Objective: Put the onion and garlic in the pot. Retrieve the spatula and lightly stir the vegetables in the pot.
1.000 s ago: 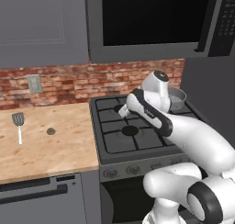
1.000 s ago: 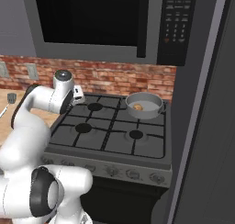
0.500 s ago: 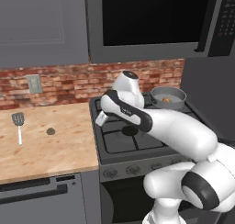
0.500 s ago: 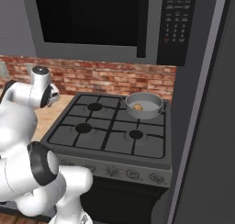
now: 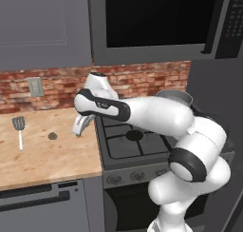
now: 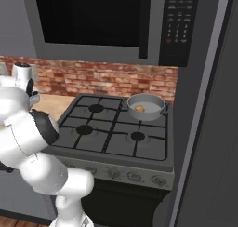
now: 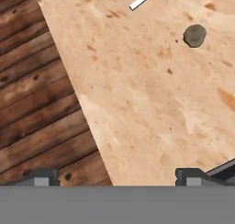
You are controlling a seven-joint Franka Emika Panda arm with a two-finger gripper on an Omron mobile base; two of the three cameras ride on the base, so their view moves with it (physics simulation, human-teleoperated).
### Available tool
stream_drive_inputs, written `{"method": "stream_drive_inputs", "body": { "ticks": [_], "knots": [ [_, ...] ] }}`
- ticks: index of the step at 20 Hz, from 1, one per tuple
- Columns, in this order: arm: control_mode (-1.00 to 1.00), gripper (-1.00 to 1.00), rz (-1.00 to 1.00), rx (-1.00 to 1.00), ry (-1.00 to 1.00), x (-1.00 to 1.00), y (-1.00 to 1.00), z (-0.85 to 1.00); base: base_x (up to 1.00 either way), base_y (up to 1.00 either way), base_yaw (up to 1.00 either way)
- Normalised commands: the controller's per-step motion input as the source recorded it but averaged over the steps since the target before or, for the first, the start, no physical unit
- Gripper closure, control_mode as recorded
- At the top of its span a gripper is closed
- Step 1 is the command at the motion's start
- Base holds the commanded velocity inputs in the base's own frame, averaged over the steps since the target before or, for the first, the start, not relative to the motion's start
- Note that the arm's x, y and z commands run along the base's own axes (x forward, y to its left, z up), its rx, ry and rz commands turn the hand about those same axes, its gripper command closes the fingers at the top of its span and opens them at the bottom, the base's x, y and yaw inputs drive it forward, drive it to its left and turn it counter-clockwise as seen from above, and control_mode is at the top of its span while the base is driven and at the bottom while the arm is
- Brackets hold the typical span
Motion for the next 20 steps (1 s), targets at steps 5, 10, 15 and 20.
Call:
{"method": "stream_drive_inputs", "body": {
  "ticks": [5,10,15,20],
  "knots": [
    [-1.00,-1.00,-0.10,-0.06,0.14,0.06,0.35,-0.40,0.00,0.00,0.00],
    [-1.00,-1.00,-0.23,-0.06,0.08,0.02,0.26,-0.37,0.00,0.00,0.00],
    [-1.00,-1.00,-0.24,-0.03,0.00,0.01,0.13,-0.12,0.00,0.00,0.00],
    [-1.00,-1.00,-0.19,-0.06,-0.05,0.12,0.18,-0.09,0.00,0.00,0.00]
  ]
}}
